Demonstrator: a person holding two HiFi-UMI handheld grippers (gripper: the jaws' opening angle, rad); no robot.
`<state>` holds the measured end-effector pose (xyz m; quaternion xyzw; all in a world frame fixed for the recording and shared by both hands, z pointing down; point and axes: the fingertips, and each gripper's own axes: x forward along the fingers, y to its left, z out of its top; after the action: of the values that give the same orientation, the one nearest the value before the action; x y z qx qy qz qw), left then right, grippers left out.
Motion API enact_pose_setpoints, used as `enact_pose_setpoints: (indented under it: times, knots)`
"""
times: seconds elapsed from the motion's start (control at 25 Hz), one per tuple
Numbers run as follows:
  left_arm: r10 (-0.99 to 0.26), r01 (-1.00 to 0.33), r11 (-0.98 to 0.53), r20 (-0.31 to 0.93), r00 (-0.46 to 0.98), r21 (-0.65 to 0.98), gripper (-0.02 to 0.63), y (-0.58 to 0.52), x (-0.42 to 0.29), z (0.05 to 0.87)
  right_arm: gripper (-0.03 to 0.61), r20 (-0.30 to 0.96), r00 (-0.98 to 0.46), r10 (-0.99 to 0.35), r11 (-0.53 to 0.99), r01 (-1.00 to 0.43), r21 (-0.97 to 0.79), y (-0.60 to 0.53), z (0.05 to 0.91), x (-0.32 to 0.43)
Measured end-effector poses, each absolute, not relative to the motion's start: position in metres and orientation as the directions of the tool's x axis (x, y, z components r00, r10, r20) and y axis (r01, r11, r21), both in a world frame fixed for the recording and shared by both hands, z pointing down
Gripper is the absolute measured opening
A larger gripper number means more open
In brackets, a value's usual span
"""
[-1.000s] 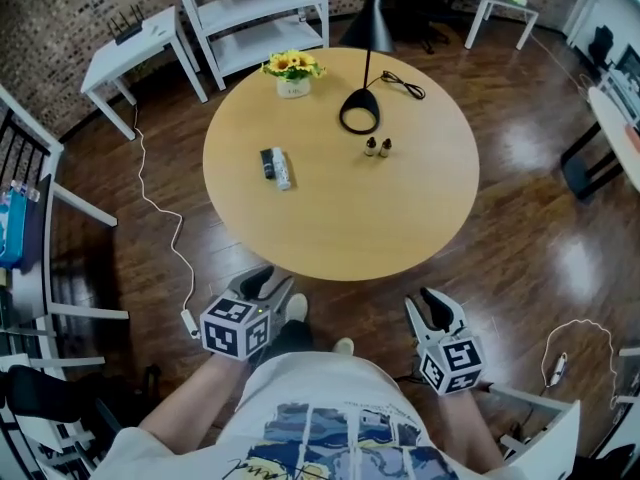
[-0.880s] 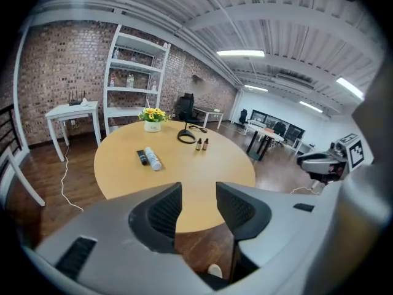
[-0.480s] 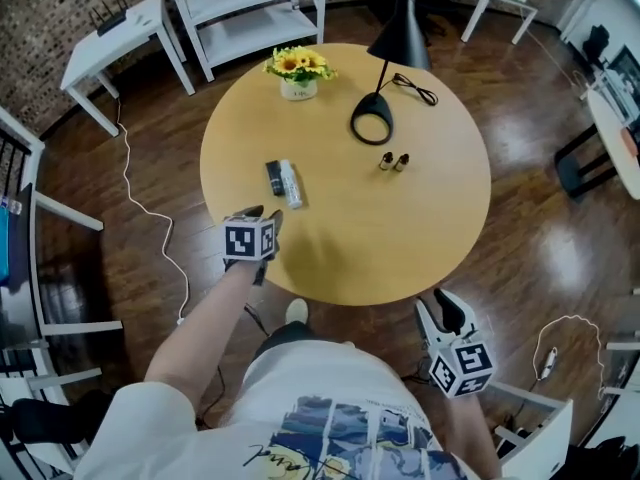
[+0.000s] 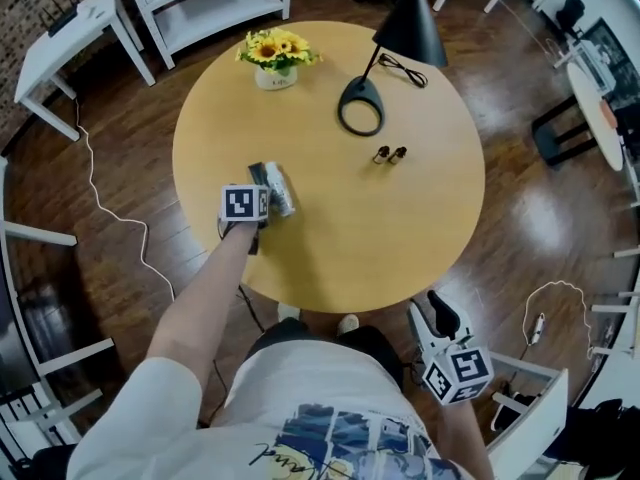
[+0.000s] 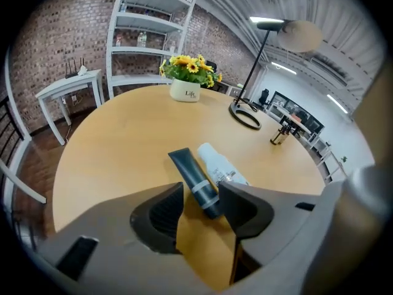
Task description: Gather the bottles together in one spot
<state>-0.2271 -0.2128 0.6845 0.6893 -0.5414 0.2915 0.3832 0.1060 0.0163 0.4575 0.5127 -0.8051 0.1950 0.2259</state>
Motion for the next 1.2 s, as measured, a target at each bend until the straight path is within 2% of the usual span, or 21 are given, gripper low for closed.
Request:
enact_pose_setpoints:
  times: [0.08, 0.16, 0.2, 0.24, 0.4, 0.6, 0.76, 0.84, 0.96, 1.08, 1.2]
  knots:
    - [-0.526, -0.955, -0.143, 0.797, 0.297, 0.261, 0.188, -0.219, -0.216, 0.691, 0.189, 0.573, -0.373, -0.73, 0.4, -0.913, -0.084, 0.015, 0.458, 0.104]
    - [-0.516, -0.957, -0.156, 0.806, 0.291, 0.245, 0.185, -0.221, -0.216, 0.697, 0.189, 0.575, -0.375, -0.727, 0.403, -0.911, -0.084, 0.009, 0.457, 0.106]
    - [-0.517, -0.96, -0.154, 0.809, 0.279, 0.233, 0.132, -0.222, -0.218, 0.699, 0.189, 0.574, -0.377, -0.727, 0.406, -0.91, -0.083, 0.006, 0.456, 0.107]
    - [-0.52, -0.962, -0.151, 0.809, 0.274, 0.229, 0.117, -0.222, -0.221, 0.7, 0.189, 0.572, -0.38, -0.727, 0.412, -0.908, -0.08, 0.002, 0.454, 0.108]
    - [-0.551, -0.965, -0.137, 0.793, 0.261, 0.222, 0.114, -0.223, -0.232, 0.691, 0.189, 0.562, -0.402, -0.723, 0.442, -0.894, -0.071, -0.014, 0.45, 0.111]
    - [-0.683, -0.926, -0.152, 0.64, 0.351, 0.345, 0.112, -0.203, -0.219, 0.619, 0.189, 0.521, -0.487, -0.701, 0.535, -0.842, -0.068, -0.04, 0.438, 0.112]
    - [-0.719, -0.893, -0.187, 0.562, 0.409, 0.41, 0.11, -0.187, -0.196, 0.581, 0.187, 0.484, -0.558, -0.674, 0.615, -0.787, -0.051, -0.076, 0.425, 0.109]
    - [-0.732, -0.836, -0.23, 0.478, 0.486, 0.498, 0.11, -0.176, -0.172, 0.551, 0.187, 0.483, -0.611, -0.627, 0.682, -0.731, -0.039, -0.086, 0.42, 0.101]
    - [-0.696, -0.68, -0.371, 0.296, 0.655, 0.632, 0.11, -0.151, -0.117, 0.5, 0.175, 0.462, -0.711, -0.529, 0.783, -0.62, -0.057, -0.098, 0.411, 0.087]
    - [-0.603, -0.495, -0.515, 0.115, 0.79, 0.7, 0.11, -0.127, -0.065, 0.456, 0.175, 0.432, -0.808, -0.401, 0.86, -0.495, -0.127, -0.111, 0.403, 0.077]
    - [-0.492, -0.34, -0.621, -0.013, 0.871, 0.706, 0.11, -0.109, -0.026, 0.424, 0.175, 0.39, -0.878, -0.278, 0.897, -0.383, -0.222, -0.126, 0.393, 0.076]
